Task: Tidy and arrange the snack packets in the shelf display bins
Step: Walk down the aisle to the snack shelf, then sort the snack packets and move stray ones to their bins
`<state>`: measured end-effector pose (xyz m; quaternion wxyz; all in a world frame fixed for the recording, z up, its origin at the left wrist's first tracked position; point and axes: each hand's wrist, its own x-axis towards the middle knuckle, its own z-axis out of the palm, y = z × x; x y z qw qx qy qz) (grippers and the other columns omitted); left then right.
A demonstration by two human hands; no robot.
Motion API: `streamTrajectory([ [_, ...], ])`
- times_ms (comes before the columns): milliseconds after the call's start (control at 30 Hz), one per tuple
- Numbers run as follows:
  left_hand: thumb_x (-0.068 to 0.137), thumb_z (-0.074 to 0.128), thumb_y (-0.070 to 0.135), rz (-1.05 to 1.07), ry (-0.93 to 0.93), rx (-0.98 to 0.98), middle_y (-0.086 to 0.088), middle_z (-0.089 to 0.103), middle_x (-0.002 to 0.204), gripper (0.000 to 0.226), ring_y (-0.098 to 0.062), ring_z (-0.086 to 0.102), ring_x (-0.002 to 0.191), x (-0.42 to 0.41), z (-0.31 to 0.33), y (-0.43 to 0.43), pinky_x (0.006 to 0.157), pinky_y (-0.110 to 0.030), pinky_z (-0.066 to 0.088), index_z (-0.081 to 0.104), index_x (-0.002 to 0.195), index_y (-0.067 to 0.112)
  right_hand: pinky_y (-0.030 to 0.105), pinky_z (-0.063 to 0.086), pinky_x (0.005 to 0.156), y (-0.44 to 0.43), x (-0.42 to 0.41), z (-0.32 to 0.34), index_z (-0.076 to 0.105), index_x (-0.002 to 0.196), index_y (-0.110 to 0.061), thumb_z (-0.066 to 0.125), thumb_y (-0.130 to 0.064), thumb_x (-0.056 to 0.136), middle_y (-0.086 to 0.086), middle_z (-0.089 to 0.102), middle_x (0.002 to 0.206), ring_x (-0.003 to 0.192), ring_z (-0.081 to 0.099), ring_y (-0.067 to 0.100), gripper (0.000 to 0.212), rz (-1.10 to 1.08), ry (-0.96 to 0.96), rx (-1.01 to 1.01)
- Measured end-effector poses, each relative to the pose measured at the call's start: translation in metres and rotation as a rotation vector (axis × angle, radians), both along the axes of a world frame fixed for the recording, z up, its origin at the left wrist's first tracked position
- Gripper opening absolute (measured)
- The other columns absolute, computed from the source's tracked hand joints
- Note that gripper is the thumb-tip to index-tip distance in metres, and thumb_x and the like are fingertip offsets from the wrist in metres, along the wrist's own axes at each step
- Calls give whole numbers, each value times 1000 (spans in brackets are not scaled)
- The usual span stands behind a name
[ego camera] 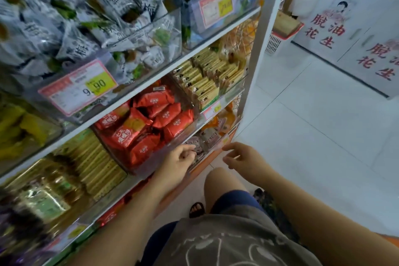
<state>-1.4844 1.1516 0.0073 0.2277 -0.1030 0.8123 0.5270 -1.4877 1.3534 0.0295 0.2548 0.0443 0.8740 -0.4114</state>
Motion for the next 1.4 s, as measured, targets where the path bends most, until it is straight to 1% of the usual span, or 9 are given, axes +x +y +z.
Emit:
streamTrajectory([
  [133, 95, 53, 17, 51, 21, 34, 4, 64, 111, 20, -10, 61, 101, -12, -3, 1, 88, -24, 46, 59, 99, 35, 25, 47, 82, 2, -21, 2, 55, 116, -24, 54, -23, 92, -2, 62, 104, 91, 61, 13, 24, 32, -2, 9],
  [367, 97, 50, 21, 211, 20, 28, 8, 59, 106, 13, 2, 53, 90, -29, -3, 10, 63, -3, 40, 56, 105, 29, 14, 46, 72, -11, -83, 2, 56, 118, -20, 53, -19, 91, -13, 58, 88, 80, 58, 1, 27, 273, 57, 5],
  [533, 97, 50, 30, 431, 24, -16, 10, 61, 108, 14, -12, 61, 94, -36, -13, 33, 77, -28, 49, 58, 107, 34, 16, 40, 69, -4, -131, -7, 57, 120, -19, 54, -18, 92, -5, 63, 100, 86, 57, 8, 29, 552, 59, 25],
  [700, 97, 50, 22, 700, 34, -47, 6, 59, 101, 21, 5, 52, 79, -32, -38, 85, 61, -6, 40, 57, 117, 23, 6, 39, 61, 23, -167, -21, 64, 104, -4, 54, -7, 90, -14, 52, 72, 67, 52, 2, 17, 904, 69, 47],
  [767, 96, 51, 18, 790, 6, -27, 4, 57, 96, 22, 2, 50, 72, -29, -52, 106, 58, -5, 40, 57, 117, 19, 19, 47, 63, 32, -180, -39, 65, 92, -1, 53, -4, 89, -5, 54, 67, 62, 56, 13, 14, 971, 62, 70],
  [1033, 97, 50, 24, 633, -87, -77, -5, 63, 118, 30, -19, 60, 107, -27, -144, 130, 79, -20, 42, 56, 124, 11, 33, 52, 71, 51, -181, -144, 56, 96, -24, 56, -12, 90, 0, 60, 83, 74, 59, 17, 14, 846, -18, 56],
  [1167, 98, 47, 18, 591, -3, -177, 0, 62, 111, 27, -18, 60, 106, -47, -204, 104, 74, -14, 40, 55, 124, 16, 22, 45, 67, 33, -177, -221, 60, 104, -22, 58, -16, 89, -2, 62, 93, 85, 58, 16, 17, 820, 19, 97],
  [1300, 96, 50, 17, 560, 163, -291, 5, 63, 111, 29, -15, 60, 102, -63, -274, 80, 89, -32, 49, 57, 124, 22, 7, 41, 62, 10, -185, -280, 64, 103, -11, 58, -7, 86, -1, 63, 92, 85, 61, 18, 18, 862, 198, -5],
  [1400, 95, 51, 16, 557, 290, -309, 7, 61, 113, 33, -7, 57, 101, -69, -311, 72, 87, -22, 47, 54, 128, 22, 18, 51, 76, 5, -189, -312, 60, 113, -17, 58, -12, 88, -4, 66, 98, 90, 62, 12, 26, 802, 269, -118],
])
